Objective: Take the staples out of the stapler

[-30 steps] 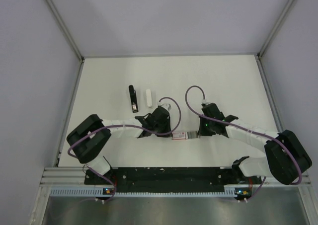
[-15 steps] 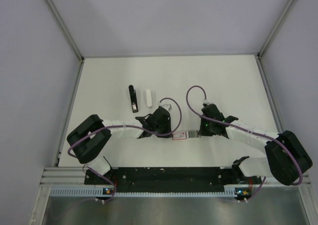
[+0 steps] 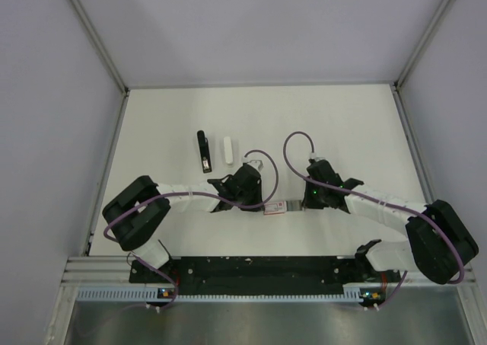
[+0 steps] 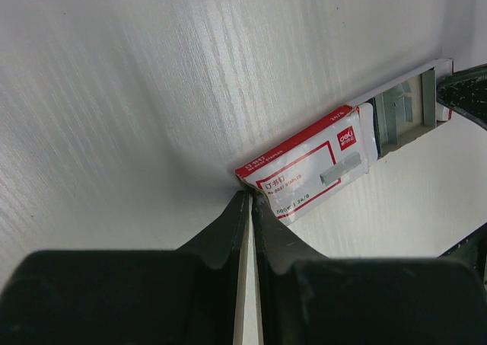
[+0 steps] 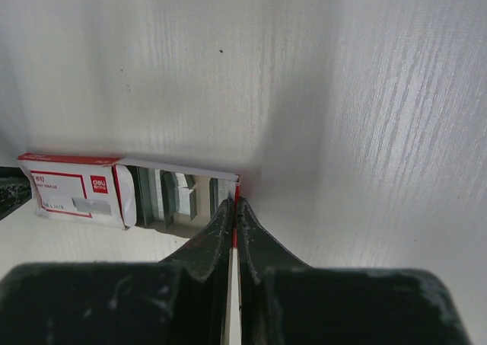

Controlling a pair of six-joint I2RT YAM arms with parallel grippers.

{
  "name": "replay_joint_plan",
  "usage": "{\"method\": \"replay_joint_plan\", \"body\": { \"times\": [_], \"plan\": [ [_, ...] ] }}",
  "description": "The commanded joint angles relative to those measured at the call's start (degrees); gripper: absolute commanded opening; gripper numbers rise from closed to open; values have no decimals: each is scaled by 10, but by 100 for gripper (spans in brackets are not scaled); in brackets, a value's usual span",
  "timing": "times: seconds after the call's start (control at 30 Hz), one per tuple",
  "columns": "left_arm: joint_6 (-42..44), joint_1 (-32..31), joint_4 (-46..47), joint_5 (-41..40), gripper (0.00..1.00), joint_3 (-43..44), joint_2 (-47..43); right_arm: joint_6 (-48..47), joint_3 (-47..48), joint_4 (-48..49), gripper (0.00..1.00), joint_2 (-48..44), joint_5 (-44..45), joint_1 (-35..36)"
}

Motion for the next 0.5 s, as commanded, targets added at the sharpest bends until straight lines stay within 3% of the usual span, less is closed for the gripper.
{"method": "replay_joint_plan", "body": {
  "times": [0.0,0.47],
  "plan": [
    [-3,-4,3,-10,11,18,2,3,1,18,0,-8,-3,10],
    [-4,-4,2,-16,10,21,4,2,-24,13,0,-31,-4,17]
  ]
}}
